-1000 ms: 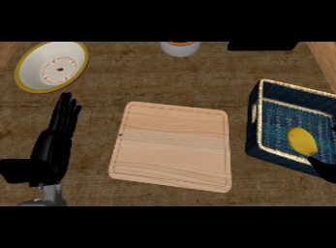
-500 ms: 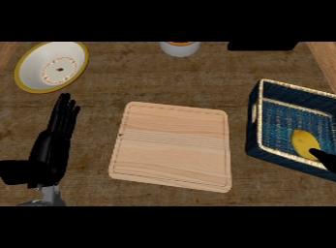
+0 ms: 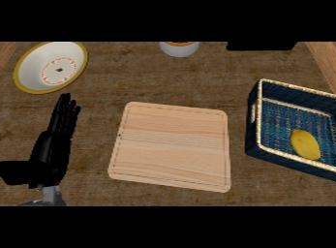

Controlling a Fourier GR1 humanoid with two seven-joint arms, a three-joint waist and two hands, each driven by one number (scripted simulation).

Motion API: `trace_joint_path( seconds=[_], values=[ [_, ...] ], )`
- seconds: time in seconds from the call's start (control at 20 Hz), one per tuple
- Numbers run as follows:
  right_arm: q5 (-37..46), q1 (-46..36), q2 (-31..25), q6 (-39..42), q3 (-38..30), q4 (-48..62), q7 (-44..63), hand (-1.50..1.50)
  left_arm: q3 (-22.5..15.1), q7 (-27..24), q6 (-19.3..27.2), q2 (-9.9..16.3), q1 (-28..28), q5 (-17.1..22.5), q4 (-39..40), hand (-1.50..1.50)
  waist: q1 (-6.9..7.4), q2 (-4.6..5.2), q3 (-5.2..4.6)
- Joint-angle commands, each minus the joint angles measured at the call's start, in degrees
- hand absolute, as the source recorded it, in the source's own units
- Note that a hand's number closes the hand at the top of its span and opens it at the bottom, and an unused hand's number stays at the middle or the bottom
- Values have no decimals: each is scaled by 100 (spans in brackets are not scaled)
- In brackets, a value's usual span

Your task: Pick the lemon from the cutting board and place it in the basket

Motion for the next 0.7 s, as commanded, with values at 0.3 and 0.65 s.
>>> trace_joint_path(
  seconds=[0.3,0.65],
  values=[
    [-2344,302,-569,409,-2140,202,-332,-150,98,-165,-4,-17,-55,14,285,0,-52,-4,2],
    [-4042,901,-836,1490,-3204,175,-676,-150,-272,351,210,-197,250,-189,-562,0,-35,-15,2]
  ],
)
